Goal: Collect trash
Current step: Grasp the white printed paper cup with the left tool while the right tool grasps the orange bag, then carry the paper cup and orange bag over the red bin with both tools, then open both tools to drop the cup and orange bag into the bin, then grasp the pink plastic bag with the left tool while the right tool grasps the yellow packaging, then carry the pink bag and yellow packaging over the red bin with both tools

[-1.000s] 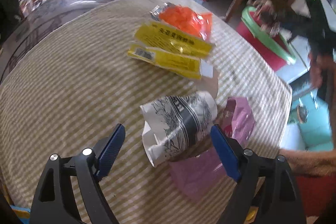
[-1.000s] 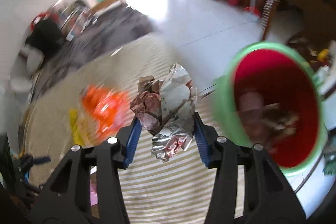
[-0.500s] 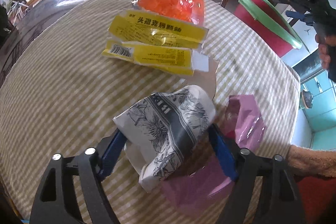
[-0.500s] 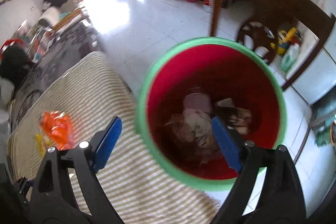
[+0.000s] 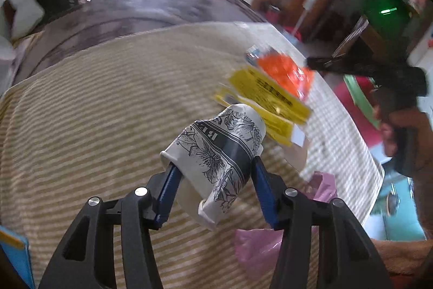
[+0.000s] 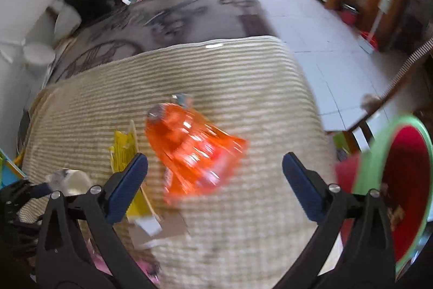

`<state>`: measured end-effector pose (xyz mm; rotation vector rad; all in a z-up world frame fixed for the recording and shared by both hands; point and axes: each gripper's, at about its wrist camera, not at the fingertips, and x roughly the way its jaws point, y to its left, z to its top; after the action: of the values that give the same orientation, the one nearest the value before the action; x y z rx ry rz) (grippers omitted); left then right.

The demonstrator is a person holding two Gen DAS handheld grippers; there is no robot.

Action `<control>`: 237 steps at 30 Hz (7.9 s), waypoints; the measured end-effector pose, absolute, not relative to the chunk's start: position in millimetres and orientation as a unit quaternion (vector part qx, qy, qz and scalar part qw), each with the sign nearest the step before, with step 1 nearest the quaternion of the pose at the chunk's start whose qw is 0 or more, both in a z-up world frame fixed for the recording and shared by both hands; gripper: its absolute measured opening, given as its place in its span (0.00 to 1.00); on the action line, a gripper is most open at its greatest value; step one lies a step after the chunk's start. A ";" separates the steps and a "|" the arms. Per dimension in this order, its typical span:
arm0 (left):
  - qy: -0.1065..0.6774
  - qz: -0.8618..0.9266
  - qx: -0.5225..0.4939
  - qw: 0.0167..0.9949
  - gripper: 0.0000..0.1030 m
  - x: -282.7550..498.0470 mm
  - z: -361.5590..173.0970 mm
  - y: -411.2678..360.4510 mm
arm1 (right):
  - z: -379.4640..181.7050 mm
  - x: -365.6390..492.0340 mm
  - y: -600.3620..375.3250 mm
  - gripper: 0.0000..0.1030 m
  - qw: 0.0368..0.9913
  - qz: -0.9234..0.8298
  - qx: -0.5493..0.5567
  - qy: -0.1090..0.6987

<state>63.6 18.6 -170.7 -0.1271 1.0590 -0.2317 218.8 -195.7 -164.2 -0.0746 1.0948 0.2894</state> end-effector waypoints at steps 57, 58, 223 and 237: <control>0.399 -0.002 -0.050 0.916 0.49 55.6 -53.6 -160.8 | -32.6 115.2 -350.4 0.51 0.917 0.189 0.044 0.348; 0.399 -0.005 -0.048 0.916 0.49 55.7 -53.2 -166.4 | -33.0 115.0 -356.9 0.52 0.918 0.186 0.047 0.348; 0.444 -0.052 -0.071 0.892 0.15 83.2 -84.6 -18.5 | -61.4 102.9 -220.1 0.32 0.899 0.173 0.079 0.394; 0.471 -0.039 -0.046 0.880 0.15 104.6 -91.5 -100.1 | -53.2 106.7 -292.1 0.32 0.899 0.193 0.083 0.384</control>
<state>104.6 -100.1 -91.5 -0.0950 0.9810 -0.0818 106.7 -292.1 -53.2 0.1725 0.7951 0.3990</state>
